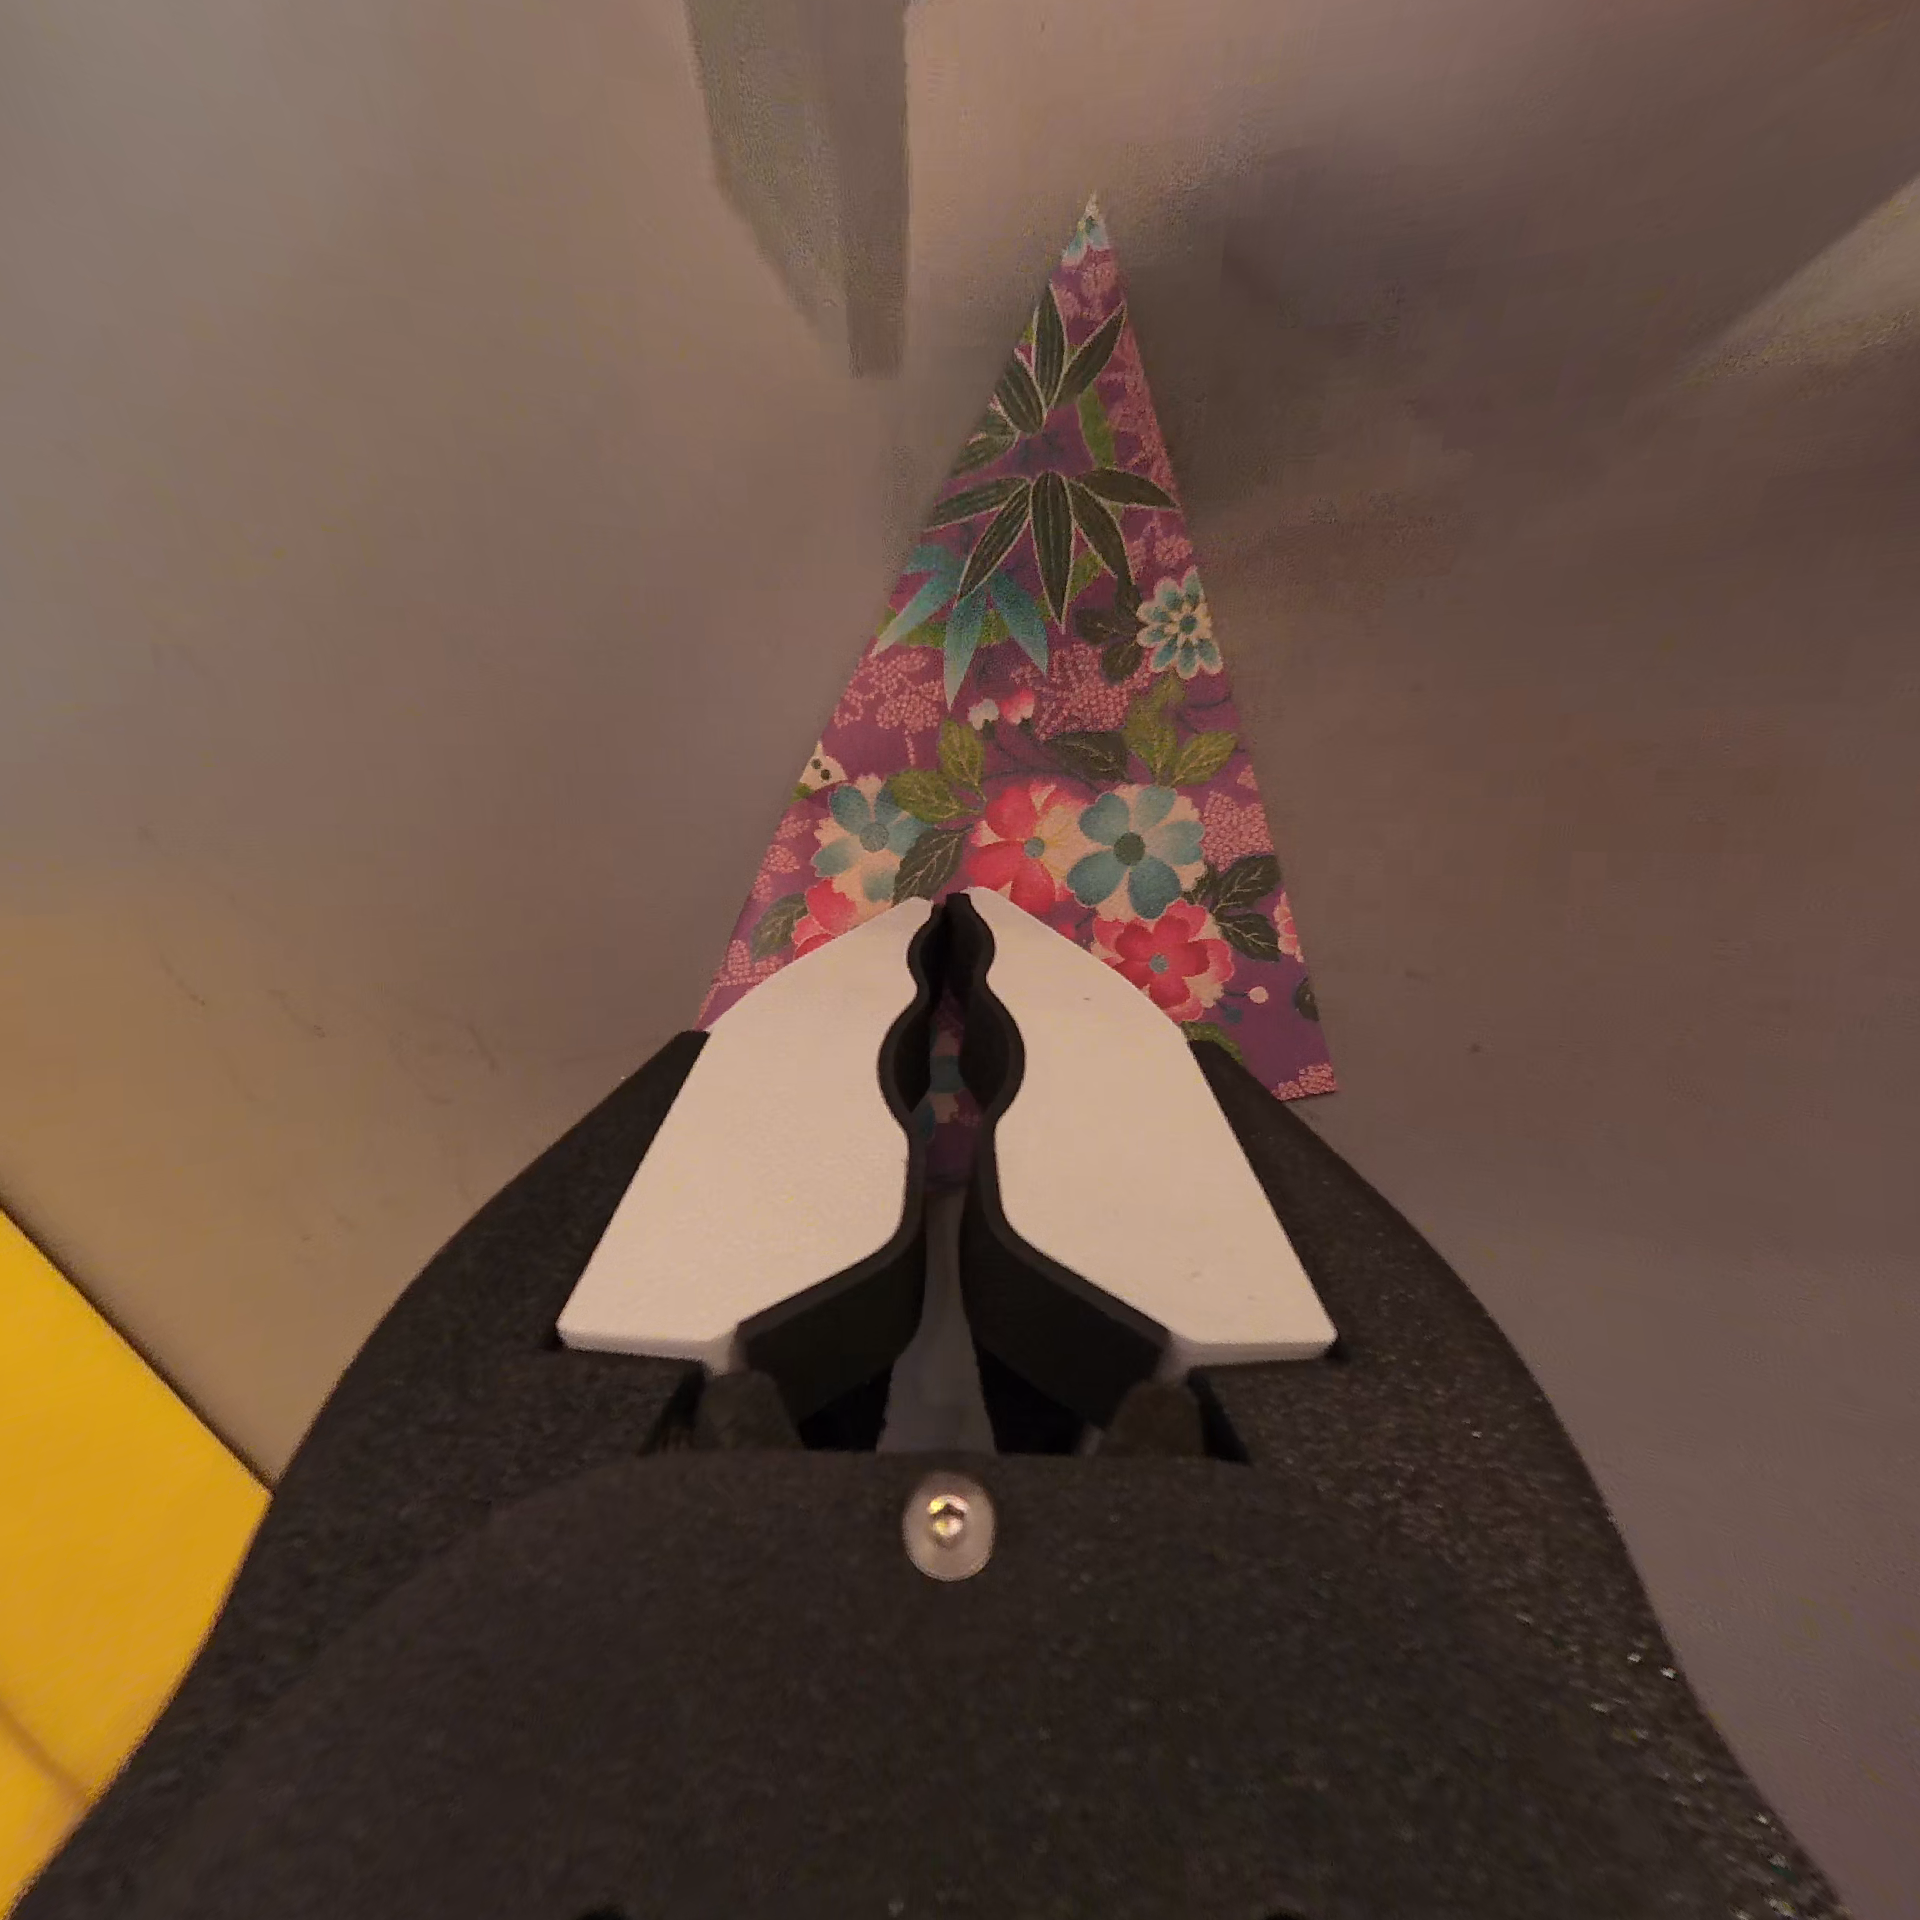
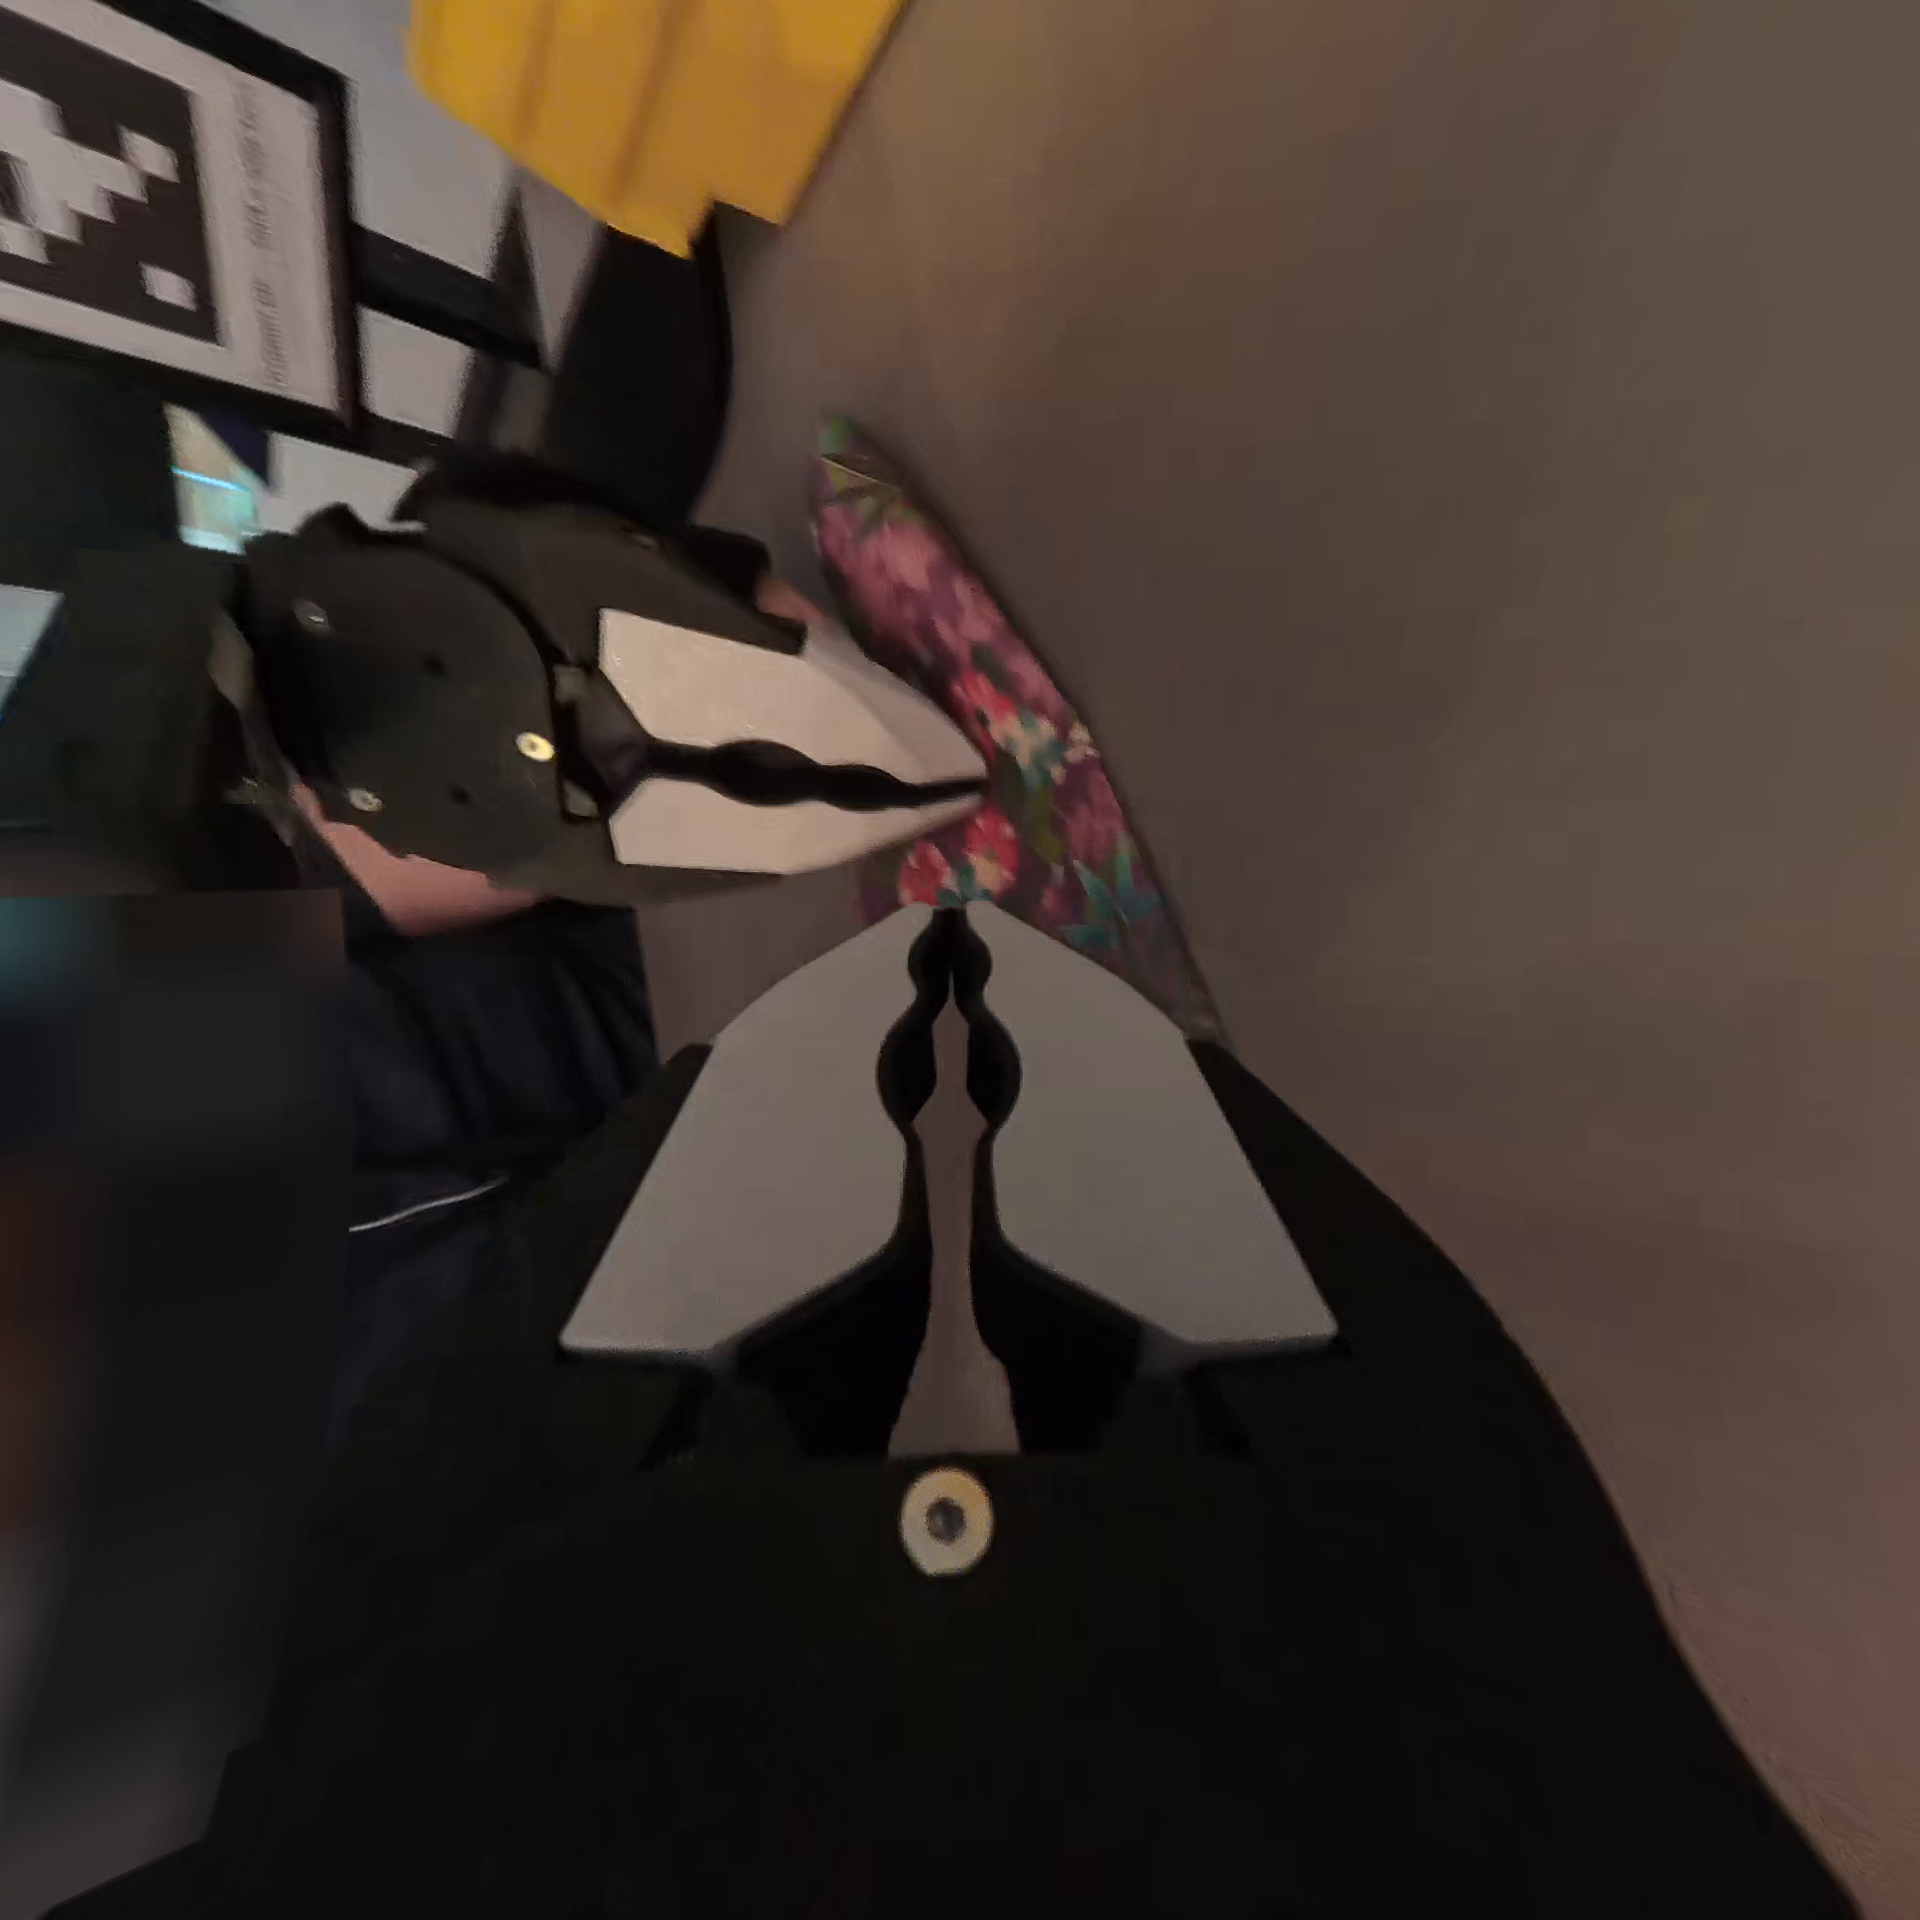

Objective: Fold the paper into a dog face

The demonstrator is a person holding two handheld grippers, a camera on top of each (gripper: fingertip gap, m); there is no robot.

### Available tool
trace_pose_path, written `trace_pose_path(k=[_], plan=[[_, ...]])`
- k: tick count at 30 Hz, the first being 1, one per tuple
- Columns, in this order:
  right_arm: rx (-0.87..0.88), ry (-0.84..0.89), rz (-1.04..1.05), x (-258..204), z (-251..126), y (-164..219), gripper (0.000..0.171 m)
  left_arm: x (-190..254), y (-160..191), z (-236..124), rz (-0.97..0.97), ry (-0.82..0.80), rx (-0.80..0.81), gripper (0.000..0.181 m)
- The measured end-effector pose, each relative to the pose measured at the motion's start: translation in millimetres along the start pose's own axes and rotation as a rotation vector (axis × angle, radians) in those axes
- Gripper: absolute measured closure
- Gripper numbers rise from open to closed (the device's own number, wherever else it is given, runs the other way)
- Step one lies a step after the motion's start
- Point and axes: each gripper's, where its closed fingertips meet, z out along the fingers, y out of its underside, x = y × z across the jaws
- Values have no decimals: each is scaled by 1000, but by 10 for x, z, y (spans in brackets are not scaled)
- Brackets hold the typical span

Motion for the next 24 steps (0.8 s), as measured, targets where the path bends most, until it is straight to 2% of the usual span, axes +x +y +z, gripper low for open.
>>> trace_pose_path(k=[3,6,8,11,14,16,18,24], plan=[[-58,-115,-13,-115,239,84,170,-1,0,0,2,5,0,181],[-136,-83,-49,-19,408,134,170,-1,0,1,3,5,2,181],[-177,-62,-150,-5,482,139,169,-1,0,1,3,5,3,181],[-183,-84,-207,-53,534,73,169,-1,0,2,3,7,7,181],[-163,-34,-185,54,564,-34,169,-1,0,2,2,6,13,181],[-189,-60,-184,43,595,-17,169,0,0,2,3,6,14,181],[-249,1,-174,155,618,53,168,1,0,2,4,5,13,181],[-195,-92,-143,136,612,41,169,4,-5,2,-19,14,28,181]])
